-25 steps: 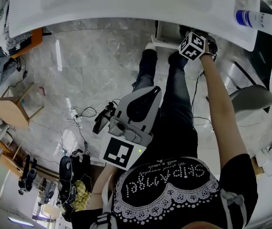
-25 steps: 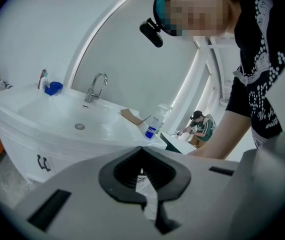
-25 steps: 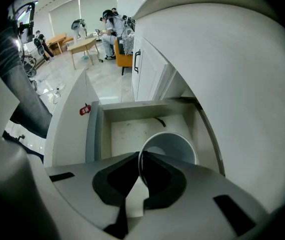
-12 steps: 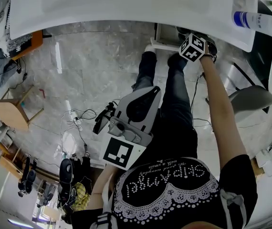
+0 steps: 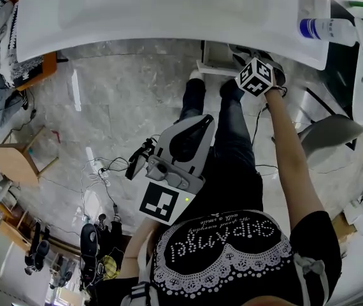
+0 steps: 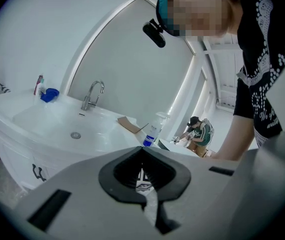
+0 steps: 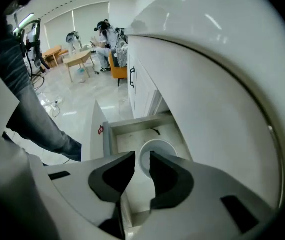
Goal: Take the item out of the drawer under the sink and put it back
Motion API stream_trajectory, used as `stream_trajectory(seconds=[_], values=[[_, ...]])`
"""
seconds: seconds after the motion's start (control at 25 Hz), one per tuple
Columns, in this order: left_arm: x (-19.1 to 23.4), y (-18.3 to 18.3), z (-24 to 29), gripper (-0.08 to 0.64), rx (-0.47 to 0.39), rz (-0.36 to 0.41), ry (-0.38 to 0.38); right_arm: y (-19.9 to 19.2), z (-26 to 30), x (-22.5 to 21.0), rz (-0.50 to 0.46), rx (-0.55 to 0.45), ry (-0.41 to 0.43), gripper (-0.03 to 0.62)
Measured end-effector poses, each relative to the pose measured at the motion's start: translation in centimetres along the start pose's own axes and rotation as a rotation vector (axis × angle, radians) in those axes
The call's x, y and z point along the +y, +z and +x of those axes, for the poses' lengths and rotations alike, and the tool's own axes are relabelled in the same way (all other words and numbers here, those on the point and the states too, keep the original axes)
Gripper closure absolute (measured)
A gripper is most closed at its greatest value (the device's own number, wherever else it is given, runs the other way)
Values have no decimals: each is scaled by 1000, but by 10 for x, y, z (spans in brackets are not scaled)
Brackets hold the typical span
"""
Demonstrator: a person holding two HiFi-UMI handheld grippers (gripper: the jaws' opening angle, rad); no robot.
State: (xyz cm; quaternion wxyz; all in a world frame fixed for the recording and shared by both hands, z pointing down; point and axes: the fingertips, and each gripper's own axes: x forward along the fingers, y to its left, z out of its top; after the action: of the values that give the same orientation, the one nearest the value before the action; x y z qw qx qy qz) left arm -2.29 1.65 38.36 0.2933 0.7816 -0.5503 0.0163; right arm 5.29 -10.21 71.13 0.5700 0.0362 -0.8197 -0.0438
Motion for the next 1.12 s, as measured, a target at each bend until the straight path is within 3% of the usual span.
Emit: stream_trajectory(seconds=[0.12,0.24,0.56,0.76,0.92,1.12], values=[[-2,8,1,557,-23,12,-19,10,-25,-3,72,-65,-53,506],[-4,16,1,557,-51,21,-34,20,-56,-9,196,-157,-120,574],[-10,30,4,557,-110,64,-51,38,-128,-9,429,-383,-200,575],[-10,26,10,557,-71,123,-53,48,-174,-19,588,-534,-234,575],[-18,41,14,557,-122,186,-88,62,-220,-30,673,-667,-330,575],[-35,51,16,557,-137,256,-130,83,-276,-26,706,-826,-412,575]])
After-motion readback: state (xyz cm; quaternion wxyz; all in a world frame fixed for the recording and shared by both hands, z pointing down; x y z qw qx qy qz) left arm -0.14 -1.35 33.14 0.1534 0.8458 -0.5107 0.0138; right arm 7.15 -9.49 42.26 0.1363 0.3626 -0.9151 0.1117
